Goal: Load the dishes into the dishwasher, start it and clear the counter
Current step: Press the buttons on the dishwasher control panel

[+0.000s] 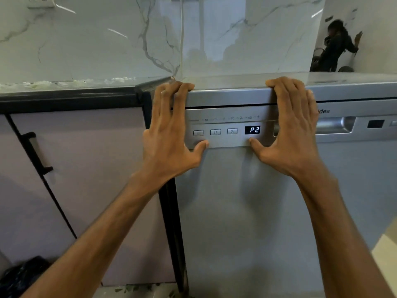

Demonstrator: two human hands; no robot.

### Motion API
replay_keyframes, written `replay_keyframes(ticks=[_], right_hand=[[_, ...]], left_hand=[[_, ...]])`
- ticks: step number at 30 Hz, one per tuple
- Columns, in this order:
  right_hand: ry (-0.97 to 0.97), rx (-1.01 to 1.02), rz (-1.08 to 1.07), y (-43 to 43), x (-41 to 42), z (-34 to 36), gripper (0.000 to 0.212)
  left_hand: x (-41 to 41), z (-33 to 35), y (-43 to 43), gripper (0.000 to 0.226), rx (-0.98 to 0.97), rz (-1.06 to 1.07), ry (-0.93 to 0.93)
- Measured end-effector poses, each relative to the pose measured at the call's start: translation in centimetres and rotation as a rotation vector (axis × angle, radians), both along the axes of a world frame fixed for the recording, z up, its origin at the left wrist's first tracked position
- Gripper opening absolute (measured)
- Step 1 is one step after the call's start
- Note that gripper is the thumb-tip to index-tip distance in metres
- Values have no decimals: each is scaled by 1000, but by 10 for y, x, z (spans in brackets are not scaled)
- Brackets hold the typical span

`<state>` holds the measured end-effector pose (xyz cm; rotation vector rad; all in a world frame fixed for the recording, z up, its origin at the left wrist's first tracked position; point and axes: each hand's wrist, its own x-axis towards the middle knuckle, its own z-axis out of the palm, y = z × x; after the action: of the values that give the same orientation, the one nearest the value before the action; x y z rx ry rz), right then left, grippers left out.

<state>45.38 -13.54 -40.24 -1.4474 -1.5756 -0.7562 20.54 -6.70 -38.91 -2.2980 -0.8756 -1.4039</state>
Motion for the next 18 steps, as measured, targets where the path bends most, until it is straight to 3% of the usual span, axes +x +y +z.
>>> replay_keyframes(ticks=[8,12,15,18], right_hand=[[113,-81,-6,-14,-15,13,103],[170,-153,-45,-27,-27,29,92],[201,-232,-67,-38,-32,45,81],[274,-455,-97,-54,-46,75,93]], left_hand=[[8,14,-18,100,-216,68,-5],[6,32,-29,91,-302,1,24],[-4,52,-39,96,-420,9,133],[-22,84,-50,110,-609,-3,308]])
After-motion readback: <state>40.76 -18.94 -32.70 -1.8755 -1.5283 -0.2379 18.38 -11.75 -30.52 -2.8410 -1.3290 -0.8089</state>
